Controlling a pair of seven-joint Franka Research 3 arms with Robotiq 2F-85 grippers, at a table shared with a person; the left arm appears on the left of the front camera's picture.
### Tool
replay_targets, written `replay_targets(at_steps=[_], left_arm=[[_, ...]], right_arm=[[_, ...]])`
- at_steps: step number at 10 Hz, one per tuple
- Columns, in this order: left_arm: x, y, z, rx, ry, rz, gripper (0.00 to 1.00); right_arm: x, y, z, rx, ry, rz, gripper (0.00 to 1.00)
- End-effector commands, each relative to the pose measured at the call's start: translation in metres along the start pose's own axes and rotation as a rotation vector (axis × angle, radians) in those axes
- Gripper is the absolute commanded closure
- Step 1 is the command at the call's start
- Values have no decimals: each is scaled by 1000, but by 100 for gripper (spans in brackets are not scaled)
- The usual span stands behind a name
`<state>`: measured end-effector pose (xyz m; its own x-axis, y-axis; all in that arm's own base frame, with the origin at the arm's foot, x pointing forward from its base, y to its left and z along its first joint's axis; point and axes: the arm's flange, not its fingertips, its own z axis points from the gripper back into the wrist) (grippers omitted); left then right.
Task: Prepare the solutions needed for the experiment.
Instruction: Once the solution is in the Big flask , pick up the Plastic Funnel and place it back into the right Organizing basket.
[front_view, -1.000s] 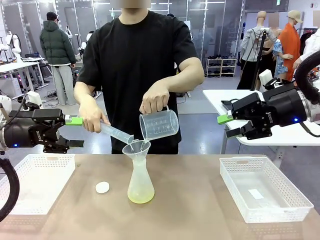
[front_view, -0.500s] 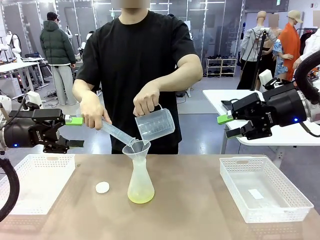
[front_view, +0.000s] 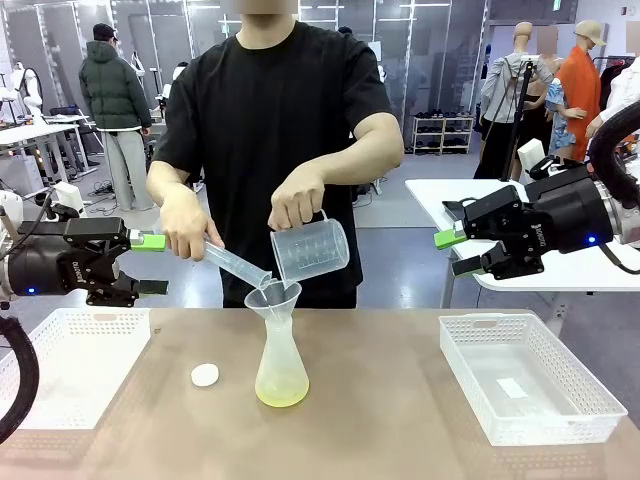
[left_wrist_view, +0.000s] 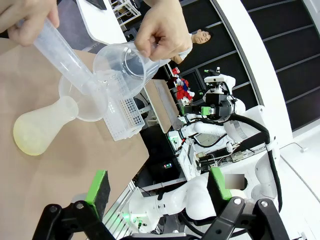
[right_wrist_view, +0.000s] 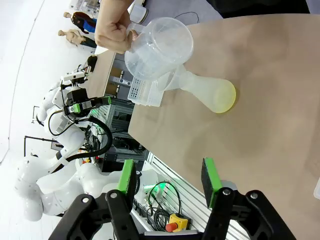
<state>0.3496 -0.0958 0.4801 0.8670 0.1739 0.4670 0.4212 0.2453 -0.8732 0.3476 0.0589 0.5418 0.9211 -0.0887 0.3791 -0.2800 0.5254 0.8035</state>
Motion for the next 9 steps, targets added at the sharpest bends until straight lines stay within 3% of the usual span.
replay_targets(at_steps=[1,9], left_arm=[[0,-3,-2,-22,-17,20,0],[0,-3,-2,-22,-17,20,0]], right_arm=[[2,1,2,-1,6,15,33],[2,1,2,-1,6,15,33]])
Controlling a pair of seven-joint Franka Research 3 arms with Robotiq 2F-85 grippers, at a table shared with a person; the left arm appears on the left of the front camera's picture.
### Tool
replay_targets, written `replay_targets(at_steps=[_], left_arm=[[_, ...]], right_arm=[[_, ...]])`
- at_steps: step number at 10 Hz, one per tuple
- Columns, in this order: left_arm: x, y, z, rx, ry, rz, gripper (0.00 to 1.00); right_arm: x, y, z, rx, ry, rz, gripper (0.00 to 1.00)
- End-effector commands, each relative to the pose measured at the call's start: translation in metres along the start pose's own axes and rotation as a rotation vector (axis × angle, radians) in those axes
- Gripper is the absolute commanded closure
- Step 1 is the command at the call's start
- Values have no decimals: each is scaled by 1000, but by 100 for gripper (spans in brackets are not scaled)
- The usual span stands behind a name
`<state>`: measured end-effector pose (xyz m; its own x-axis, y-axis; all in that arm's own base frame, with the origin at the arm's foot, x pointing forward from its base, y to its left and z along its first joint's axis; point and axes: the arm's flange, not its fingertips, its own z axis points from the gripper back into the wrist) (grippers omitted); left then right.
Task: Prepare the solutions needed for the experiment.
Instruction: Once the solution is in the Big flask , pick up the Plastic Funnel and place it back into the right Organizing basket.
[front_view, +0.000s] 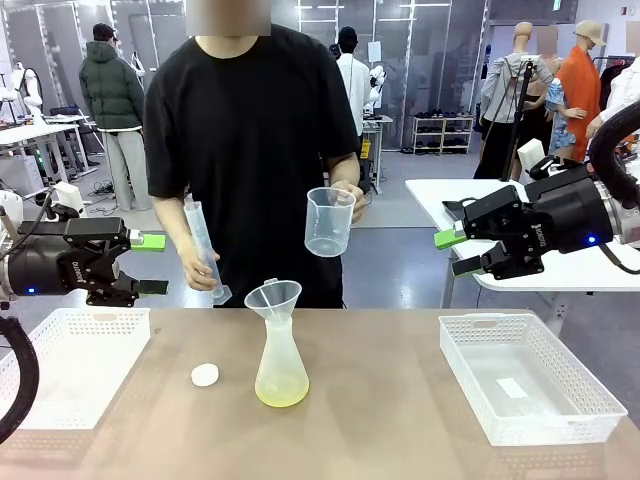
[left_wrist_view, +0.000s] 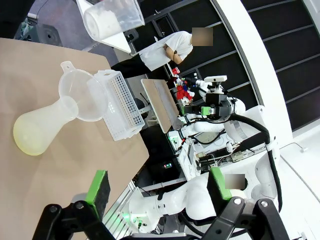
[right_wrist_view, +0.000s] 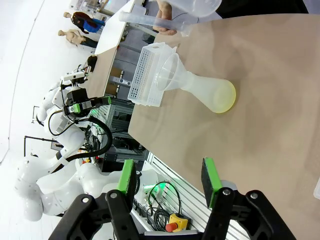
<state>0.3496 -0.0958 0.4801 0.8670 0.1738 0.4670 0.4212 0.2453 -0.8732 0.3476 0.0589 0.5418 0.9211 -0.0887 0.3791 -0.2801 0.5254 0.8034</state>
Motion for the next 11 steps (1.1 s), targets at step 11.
replay_targets(at_steps=[11], left_arm=[[0,-3,-2,-22,-17,20,0]], right_arm=[[47,63,-132,-363,81,62,33]])
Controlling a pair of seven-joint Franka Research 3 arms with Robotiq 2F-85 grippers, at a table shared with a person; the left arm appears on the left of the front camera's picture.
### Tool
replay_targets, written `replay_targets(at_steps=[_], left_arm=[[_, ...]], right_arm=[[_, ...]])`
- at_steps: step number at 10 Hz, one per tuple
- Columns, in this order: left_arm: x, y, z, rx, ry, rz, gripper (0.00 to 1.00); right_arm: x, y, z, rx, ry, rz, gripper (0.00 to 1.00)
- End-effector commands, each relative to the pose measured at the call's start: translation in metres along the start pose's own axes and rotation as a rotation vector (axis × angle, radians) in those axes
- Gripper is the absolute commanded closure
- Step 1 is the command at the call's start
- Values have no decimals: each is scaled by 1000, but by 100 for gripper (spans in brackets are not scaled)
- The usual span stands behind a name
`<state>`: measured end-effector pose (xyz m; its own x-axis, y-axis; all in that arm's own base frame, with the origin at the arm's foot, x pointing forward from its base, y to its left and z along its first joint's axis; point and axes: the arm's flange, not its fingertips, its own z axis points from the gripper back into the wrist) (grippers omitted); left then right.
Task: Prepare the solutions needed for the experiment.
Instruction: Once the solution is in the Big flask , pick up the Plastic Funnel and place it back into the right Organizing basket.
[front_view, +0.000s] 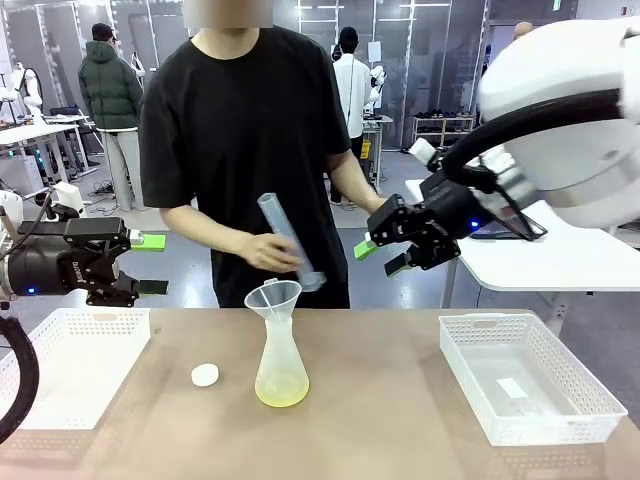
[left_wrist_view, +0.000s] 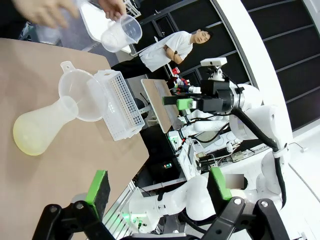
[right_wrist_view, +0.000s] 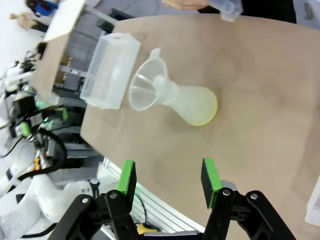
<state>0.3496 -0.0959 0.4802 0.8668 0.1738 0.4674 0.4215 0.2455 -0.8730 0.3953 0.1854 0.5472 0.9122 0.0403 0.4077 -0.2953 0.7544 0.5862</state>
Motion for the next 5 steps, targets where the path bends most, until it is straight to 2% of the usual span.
replay_targets(at_steps=[1,5], left_arm=[[0,-3,-2,-22,-17,20,0],[0,-3,-2,-22,-17,20,0]], right_arm=[[21,15,-25,-74,17,-46,33],[40,36,-54,-44,6,-51,33]])
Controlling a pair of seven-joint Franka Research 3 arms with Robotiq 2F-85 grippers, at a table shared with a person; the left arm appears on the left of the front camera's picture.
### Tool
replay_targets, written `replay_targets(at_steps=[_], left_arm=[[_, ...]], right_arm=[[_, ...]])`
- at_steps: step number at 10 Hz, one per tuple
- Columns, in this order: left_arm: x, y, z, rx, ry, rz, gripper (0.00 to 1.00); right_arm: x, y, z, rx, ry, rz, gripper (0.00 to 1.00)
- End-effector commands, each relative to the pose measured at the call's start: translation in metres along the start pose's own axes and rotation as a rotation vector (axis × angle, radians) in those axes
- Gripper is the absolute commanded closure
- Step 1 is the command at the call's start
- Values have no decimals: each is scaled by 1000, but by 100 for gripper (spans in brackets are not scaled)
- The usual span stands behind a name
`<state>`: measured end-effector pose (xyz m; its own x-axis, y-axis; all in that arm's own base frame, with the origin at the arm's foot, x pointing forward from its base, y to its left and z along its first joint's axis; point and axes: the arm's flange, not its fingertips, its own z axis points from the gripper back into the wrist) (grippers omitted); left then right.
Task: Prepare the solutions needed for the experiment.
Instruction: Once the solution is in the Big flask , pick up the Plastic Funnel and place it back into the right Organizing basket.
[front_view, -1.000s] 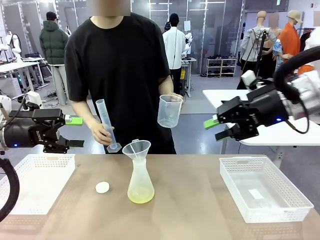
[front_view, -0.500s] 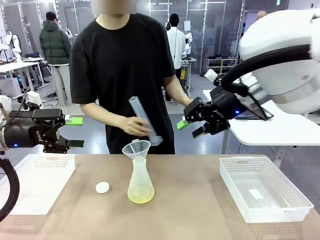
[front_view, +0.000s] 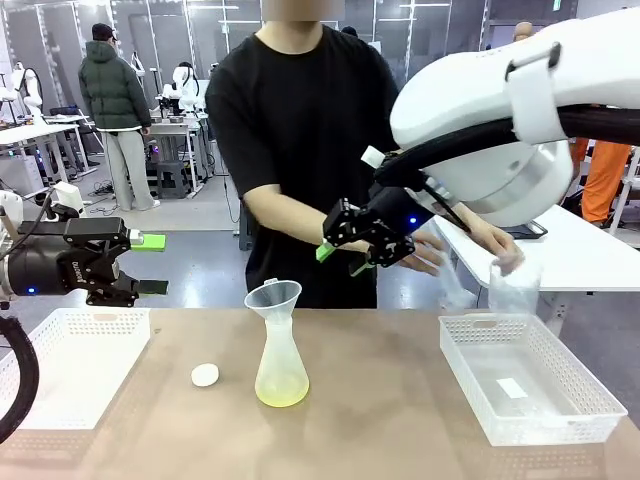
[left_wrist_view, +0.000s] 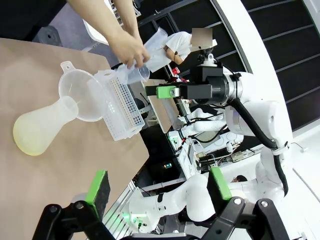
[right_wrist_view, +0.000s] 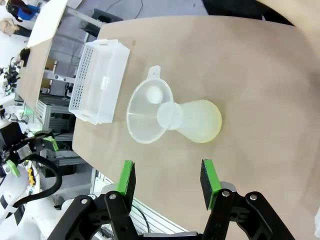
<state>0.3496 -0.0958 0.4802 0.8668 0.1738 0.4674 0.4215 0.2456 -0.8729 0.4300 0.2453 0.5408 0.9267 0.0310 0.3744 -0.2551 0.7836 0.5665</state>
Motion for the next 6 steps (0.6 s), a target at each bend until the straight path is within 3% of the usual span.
replay_targets(at_steps=[1,2,6], left_arm=[[0,-3,-2,-22,-17,20,0],[0,-3,-2,-22,-17,20,0],[0,-3,-2,-22,-17,20,0]], right_arm=[[3,1,8,68,35,27,33],[0,0,0,0,0,0,33],[2,2,1,17,9,2,33]])
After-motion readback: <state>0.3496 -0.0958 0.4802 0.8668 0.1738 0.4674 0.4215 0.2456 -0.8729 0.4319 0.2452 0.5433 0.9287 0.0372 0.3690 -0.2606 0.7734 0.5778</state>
